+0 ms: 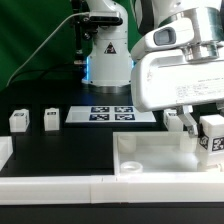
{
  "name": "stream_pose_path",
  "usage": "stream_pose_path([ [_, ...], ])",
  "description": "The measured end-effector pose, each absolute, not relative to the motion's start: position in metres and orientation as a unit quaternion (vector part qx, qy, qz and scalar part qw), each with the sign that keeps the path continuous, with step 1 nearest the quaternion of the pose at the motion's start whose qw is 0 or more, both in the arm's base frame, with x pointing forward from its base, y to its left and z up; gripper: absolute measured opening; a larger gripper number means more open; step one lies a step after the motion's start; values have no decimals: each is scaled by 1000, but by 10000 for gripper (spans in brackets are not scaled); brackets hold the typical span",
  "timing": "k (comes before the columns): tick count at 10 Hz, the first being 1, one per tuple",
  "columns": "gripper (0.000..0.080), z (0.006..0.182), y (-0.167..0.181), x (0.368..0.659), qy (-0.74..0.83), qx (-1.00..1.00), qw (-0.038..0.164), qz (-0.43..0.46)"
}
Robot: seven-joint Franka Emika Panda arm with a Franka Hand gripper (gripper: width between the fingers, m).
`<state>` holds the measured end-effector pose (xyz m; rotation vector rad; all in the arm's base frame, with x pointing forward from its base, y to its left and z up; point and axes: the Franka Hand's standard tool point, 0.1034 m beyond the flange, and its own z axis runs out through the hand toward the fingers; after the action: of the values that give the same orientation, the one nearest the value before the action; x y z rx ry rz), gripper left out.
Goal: Assemble one leg
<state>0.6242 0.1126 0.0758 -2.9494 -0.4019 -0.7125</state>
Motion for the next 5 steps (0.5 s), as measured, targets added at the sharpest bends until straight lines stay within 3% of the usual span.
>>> stream_pose_path([
  [3, 351, 76, 112, 624, -131, -963, 40, -232],
  [5, 618, 76, 112, 624, -131, -963, 40, -232],
])
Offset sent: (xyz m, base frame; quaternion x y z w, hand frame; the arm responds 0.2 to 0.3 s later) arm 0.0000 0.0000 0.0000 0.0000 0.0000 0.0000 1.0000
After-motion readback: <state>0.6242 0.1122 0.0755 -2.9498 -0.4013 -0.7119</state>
